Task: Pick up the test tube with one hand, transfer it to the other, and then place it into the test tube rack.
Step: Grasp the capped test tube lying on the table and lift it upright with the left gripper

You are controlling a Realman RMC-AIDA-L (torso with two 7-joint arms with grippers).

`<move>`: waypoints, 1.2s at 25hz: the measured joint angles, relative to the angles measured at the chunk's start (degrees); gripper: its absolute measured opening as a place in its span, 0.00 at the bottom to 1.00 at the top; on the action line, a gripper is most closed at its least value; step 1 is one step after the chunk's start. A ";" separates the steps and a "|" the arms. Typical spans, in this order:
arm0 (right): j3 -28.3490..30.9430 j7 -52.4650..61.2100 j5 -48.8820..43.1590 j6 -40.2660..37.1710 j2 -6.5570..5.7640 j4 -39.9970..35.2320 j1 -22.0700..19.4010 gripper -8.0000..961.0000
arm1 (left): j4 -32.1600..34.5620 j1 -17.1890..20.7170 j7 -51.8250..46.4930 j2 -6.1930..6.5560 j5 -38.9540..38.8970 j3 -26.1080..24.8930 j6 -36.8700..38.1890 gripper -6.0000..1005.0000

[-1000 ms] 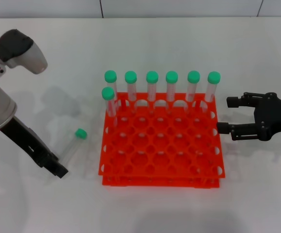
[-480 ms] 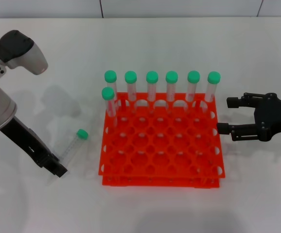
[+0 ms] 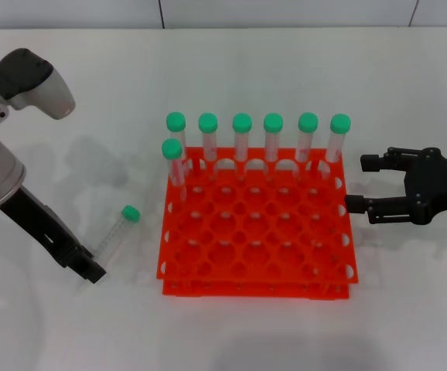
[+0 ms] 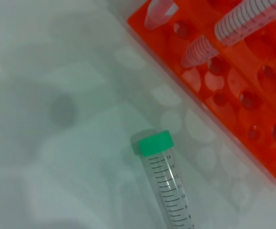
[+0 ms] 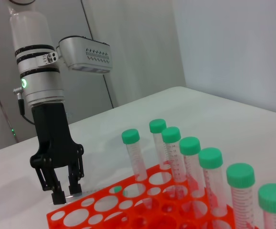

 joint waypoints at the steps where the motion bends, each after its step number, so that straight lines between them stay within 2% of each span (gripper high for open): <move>1: 0.00 -0.01 0.00 0.00 0.00 0.00 0.00 0.86 | 0.00 0.00 -0.05 0.00 0.02 0.01 0.02 0.39; 13: 0.00 -0.12 0.00 0.16 0.00 0.07 0.00 0.86 | 0.00 -0.84 -1.21 0.36 1.25 0.09 -0.21 0.36; 30: 0.00 -0.79 0.09 0.15 0.00 0.75 0.00 0.86 | -0.76 -2.24 -1.68 -0.46 1.50 2.06 -0.55 0.35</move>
